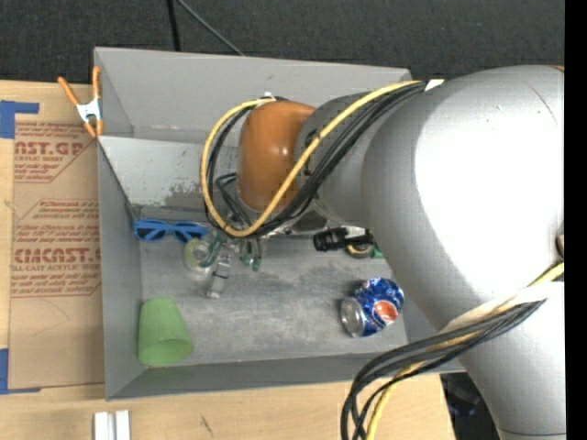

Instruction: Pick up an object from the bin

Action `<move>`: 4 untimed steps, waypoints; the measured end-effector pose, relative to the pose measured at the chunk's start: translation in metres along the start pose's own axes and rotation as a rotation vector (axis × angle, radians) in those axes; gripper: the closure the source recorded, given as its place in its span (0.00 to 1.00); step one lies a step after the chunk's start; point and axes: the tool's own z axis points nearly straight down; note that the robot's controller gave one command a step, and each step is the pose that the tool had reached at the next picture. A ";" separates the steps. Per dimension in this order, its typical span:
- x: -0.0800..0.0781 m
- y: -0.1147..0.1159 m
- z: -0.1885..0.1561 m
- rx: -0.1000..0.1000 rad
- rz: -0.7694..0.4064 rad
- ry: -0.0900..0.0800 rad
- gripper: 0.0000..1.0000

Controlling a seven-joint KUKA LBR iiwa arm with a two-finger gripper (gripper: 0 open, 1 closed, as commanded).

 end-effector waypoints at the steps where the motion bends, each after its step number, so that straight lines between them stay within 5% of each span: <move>1: 0.000 0.000 0.000 0.001 -0.001 0.001 1.00; 2: 0.000 0.001 0.000 -0.001 -0.001 -0.001 0.00; 3: 0.014 0.037 -0.001 -0.003 -0.109 -0.001 0.00; 4: 0.015 0.037 0.000 -0.002 -0.109 0.002 1.00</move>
Offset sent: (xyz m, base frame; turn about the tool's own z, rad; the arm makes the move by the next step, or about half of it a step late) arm 0.0000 0.0000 0.0000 0.0000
